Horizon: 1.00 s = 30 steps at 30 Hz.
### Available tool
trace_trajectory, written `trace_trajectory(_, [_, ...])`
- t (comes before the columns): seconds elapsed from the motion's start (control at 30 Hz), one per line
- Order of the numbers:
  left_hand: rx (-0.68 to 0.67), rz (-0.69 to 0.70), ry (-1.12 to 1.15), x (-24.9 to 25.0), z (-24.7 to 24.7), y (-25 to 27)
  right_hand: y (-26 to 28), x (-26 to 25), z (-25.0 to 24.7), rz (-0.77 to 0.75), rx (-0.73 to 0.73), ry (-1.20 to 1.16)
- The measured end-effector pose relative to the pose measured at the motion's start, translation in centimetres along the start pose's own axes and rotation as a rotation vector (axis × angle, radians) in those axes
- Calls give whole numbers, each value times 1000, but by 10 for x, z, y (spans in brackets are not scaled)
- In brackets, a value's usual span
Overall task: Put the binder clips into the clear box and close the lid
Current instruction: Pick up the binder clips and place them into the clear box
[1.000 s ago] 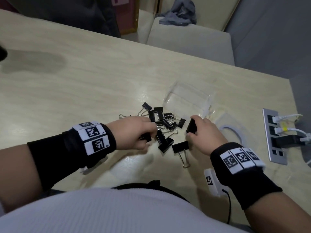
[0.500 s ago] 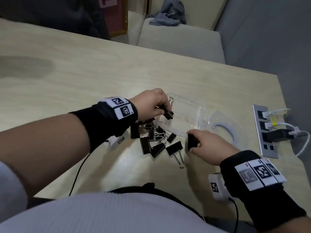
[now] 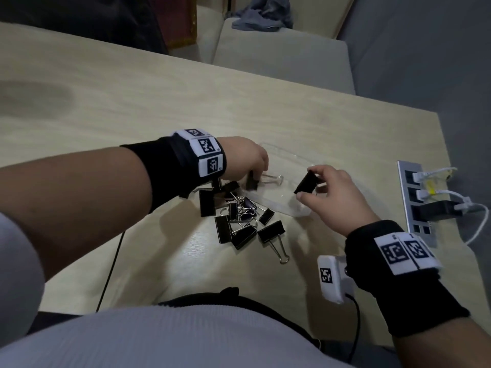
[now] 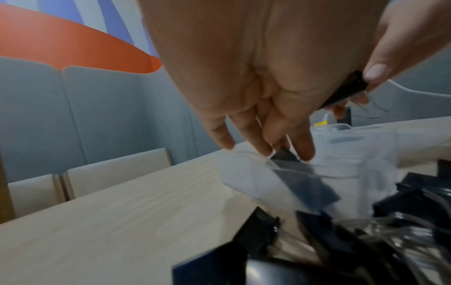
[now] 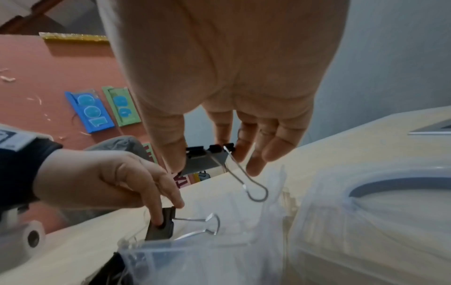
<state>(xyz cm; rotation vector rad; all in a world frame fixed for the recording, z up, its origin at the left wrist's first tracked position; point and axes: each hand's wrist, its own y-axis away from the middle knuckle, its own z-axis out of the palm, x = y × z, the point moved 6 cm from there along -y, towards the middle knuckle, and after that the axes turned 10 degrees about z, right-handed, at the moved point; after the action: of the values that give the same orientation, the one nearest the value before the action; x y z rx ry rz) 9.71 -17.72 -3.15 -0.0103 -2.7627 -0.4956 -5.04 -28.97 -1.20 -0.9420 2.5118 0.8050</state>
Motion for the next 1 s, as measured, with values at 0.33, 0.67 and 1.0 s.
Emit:
trace_trajectory(0.33, [-55,8,-209,10,31,7,-16,-22,37,-145,-109,314])
trace_trajectory(0.67, [220,-1,-106,8,25,39,0,-23,32,-198,-51,275])
trace_trajectory(1.0, [-87,196,-197,57,78,70,46,-5,85,-256,-169,551])
